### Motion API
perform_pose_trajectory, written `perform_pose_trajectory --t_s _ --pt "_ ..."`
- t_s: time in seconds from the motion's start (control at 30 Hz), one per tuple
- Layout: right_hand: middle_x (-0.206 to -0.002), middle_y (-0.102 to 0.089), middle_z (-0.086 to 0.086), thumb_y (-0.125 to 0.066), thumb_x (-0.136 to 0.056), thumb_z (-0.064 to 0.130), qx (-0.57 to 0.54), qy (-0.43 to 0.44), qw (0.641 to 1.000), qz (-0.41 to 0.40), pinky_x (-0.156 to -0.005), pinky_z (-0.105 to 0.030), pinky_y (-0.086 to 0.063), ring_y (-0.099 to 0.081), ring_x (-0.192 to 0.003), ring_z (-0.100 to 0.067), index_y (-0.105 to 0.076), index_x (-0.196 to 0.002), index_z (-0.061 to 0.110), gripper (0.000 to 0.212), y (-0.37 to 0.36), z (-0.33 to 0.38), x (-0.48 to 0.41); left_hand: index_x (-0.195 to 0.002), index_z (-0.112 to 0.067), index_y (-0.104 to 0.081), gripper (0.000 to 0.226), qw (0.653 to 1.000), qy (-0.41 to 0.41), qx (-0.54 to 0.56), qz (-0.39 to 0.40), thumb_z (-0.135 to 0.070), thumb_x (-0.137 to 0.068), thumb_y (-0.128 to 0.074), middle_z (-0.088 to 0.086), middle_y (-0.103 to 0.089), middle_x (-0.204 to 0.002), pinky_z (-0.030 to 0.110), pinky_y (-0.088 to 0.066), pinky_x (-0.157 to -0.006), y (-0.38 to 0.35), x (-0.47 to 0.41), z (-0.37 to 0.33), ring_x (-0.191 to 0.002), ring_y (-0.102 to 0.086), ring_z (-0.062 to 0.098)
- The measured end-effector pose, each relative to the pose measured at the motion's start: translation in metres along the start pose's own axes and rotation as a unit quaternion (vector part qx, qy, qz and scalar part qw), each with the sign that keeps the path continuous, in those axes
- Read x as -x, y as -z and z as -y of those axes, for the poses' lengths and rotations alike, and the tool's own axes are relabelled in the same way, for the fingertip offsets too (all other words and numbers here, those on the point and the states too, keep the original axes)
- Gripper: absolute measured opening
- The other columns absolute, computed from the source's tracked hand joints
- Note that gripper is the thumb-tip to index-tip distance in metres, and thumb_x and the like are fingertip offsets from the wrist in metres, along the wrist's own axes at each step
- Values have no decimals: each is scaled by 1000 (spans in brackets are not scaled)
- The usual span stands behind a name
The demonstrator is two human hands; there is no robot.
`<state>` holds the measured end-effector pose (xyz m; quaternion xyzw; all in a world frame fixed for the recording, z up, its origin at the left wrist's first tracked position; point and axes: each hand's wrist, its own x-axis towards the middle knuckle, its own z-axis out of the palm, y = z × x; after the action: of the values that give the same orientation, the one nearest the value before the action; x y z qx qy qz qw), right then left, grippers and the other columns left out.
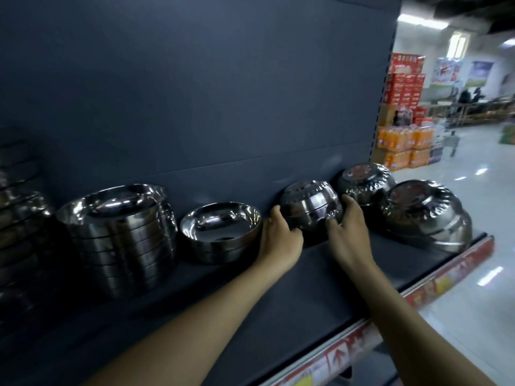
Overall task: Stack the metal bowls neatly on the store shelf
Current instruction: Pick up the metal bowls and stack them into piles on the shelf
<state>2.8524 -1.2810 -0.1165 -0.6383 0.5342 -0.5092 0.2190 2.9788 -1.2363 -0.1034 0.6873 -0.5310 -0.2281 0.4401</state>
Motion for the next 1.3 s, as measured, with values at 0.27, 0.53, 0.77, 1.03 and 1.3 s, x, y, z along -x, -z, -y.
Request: perform_pose_trajectory --t_s 0.27,0.53,0.77,1.03,1.3 --pt "-166 -17 -5 -44 -93 12 5 -18 998 60 -124 -39 -14 -13 -154 -24 -13 -159 16 73 -6 -14 -8 -158 -19 -4 76 998 51 35 3 -11 -92 -39 13 -22 -163 41 -24 -119 -27 -35 4 -147 -27 32" --pt "-168 -10 1 -43 -100 22 54 -11 994 90 -120 -45 -17 -6 -155 -22 -11 -160 20 68 -8 -15 -9 -151 -23 -31 65 991 81 110 -19 -46 -91 -32 9 -40 -154 50 -29 -116 -37 -58 13 -140 -39 32" --pt "-167 -13 -1 -41 -102 21 49 -11 995 91 -118 -36 -21 -13 -154 -20 -13 -159 18 63 -3 -10 -4 -136 -25 -43 52 993 43 96 -58 -49 -90 -41 6 -57 -136 48 -41 -106 -38 -56 17 -124 -53 31" --pt "-130 -61 5 -46 -99 35 -60 -38 997 11 -103 -37 -43 -57 -121 -19 -39 -149 27 51 1 0 7 -147 -24 -34 53 990 -36 101 -88 -36 -98 -50 4 -46 -147 45 -36 -111 -36 -51 14 -133 -45 25" --pt "-121 -63 11 -58 -97 39 -159 -64 978 -116 -90 -19 -37 -54 -112 -2 -58 -135 24 41 23 28 46 -145 -21 -38 72 969 -142 193 -60 -53 -83 -54 6 -51 -142 47 -38 -111 -29 -20 9 -131 -48 22"
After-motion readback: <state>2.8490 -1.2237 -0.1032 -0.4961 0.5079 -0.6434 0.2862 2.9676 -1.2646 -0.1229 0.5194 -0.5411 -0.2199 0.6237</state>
